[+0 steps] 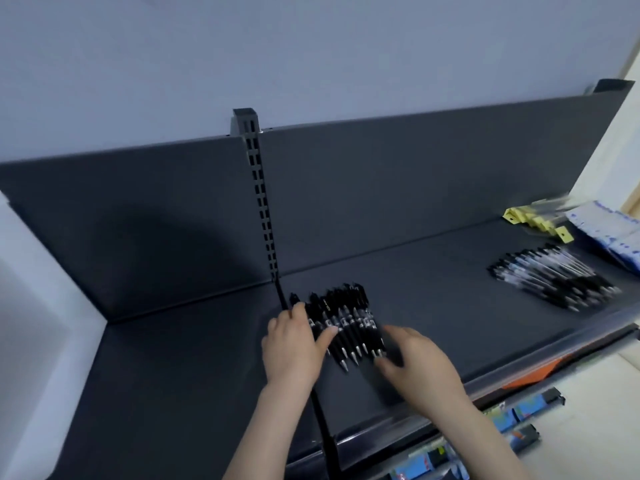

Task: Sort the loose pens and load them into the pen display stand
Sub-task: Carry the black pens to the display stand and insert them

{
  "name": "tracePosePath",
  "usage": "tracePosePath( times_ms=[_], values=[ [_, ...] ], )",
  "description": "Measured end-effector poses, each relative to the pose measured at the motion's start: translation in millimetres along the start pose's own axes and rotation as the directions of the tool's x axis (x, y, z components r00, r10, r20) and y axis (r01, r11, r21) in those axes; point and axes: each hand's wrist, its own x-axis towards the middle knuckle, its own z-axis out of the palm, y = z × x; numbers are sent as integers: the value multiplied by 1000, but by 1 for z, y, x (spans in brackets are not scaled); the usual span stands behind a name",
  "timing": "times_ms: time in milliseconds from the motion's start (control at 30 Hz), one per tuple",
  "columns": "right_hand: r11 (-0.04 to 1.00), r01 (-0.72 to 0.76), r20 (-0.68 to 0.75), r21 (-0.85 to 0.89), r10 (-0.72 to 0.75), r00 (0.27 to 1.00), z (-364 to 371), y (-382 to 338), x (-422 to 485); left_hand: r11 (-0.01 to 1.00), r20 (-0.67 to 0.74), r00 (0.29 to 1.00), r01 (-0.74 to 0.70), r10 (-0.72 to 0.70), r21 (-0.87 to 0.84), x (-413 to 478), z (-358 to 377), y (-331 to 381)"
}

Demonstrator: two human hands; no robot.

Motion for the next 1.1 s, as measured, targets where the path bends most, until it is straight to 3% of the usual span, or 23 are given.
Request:
tracePosePath(
  times_ms=[167, 433, 633, 833, 1100],
  values=[
    [996, -53, -25, 75, 55, 998, 10, -5, 45, 993, 6, 996, 88, -89, 80, 21, 10, 11],
    [998, -67, 22, -5, 67, 998, 17, 7, 84, 982, 53, 985, 168, -164, -89, 31, 17, 18],
    [997, -7, 40, -83, 11, 999, 19, 22, 99, 974, 70, 972, 220, -224, 56, 34, 26, 45],
    [990, -6, 130, 142, -13, 991, 14, 43, 116, 955, -14, 961, 277, -277, 108, 42, 31, 53],
    [962, 85, 214, 258, -143, 966, 10, 57, 122, 905, -129, 907, 370, -401, -211, 27, 33, 43]
  ],
)
